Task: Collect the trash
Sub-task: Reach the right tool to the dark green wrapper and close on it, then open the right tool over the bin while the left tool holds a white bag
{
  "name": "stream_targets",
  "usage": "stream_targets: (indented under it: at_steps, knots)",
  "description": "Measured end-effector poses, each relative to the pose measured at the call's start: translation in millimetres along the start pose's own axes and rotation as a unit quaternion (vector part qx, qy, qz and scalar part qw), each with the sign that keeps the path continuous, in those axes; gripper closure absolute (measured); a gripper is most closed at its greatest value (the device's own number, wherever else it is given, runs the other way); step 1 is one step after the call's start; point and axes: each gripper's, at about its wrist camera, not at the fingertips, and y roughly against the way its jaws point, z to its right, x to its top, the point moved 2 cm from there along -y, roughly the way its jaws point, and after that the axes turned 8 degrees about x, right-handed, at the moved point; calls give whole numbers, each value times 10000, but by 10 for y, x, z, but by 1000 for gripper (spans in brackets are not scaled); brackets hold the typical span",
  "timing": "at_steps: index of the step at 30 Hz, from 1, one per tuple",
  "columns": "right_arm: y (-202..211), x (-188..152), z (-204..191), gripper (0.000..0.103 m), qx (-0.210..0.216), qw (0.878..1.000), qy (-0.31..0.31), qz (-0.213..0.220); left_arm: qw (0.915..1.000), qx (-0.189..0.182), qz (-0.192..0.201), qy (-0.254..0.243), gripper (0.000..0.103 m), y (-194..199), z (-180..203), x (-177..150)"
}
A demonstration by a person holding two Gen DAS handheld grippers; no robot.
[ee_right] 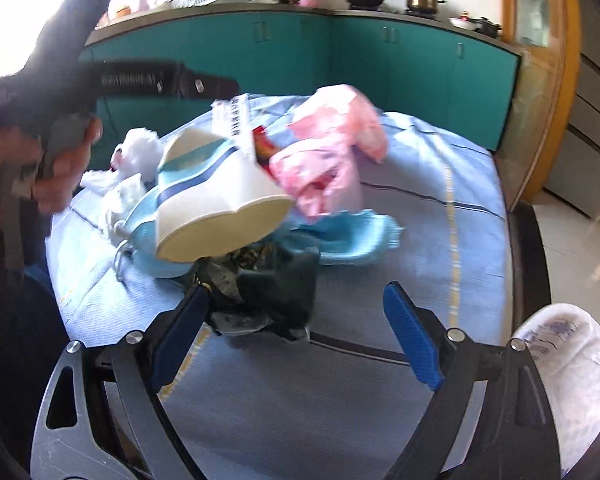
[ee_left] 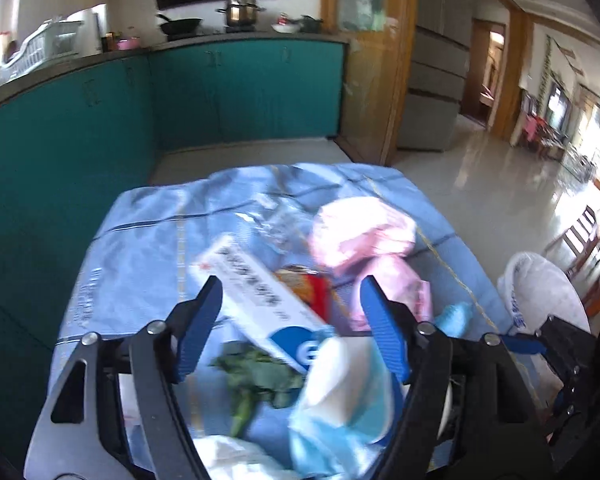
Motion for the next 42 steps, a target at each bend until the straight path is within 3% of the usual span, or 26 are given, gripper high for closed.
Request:
stream_targets:
  at_steps: [7, 10, 12, 14, 16, 18, 24, 26, 27, 29, 32, 34, 36, 42]
  knots:
    - [-203, 54, -144, 15, 129, 9998, 50, -109, 9928, 817, 125, 868, 19, 110, -858, -141]
    - [-191, 83, -164, 17, 315, 9995, 32, -3, 9860, 910, -59, 1393, 15, 147, -1257, -317]
    - [-159, 81, -167, 43, 363, 9993, -17, 52, 9811, 822, -297, 1725, 14, 145, -1480, -478]
    - [-153, 75, -117, 46, 432, 9989, -177, 65, 9756, 609, -653, 2005, 11, 75, -1621, -630]
    - [-148, 72, -82, 47, 515, 9983, -277, 77, 9744, 462, -973, 1975, 11, -37, -1602, -683]
    - [-139, 76, -39, 47, 509, 9980, -376, 86, 9789, 530, -1096, 1643, 11, -109, -1469, -670]
    - [-135, 79, -31, 46, 431, 9982, -421, 70, 9886, 484, -1174, 806, 9, -234, -1071, -651]
    - [-150, 63, -30, 41, 384, 9984, -415, 12, 9899, 607, -1141, 579, 9, -283, -980, -627]
    - [-161, 50, -31, 35, 339, 9986, -398, -41, 9901, 660, -1134, 497, 10, -288, -955, -637]
    - [-193, 20, -53, 30, 349, 9987, -353, -99, 9891, 806, -1173, 371, 34, -317, -914, -643]
    - [-214, -3, -92, 30, 381, 9987, -310, -127, 9884, 749, -1231, 484, 51, -323, -958, -659]
    - [-217, -9, -107, 31, 385, 9987, -299, -124, 9892, 714, -1169, 519, 57, -297, -980, -646]
    - [-206, -12, -103, 39, 442, 9984, -345, -105, 9897, 747, -1085, 558, 62, -259, -998, -644]
    - [-138, -14, -53, 40, 529, 9975, -466, -10, 9910, 939, -527, 792, 69, -49, -1094, -546]
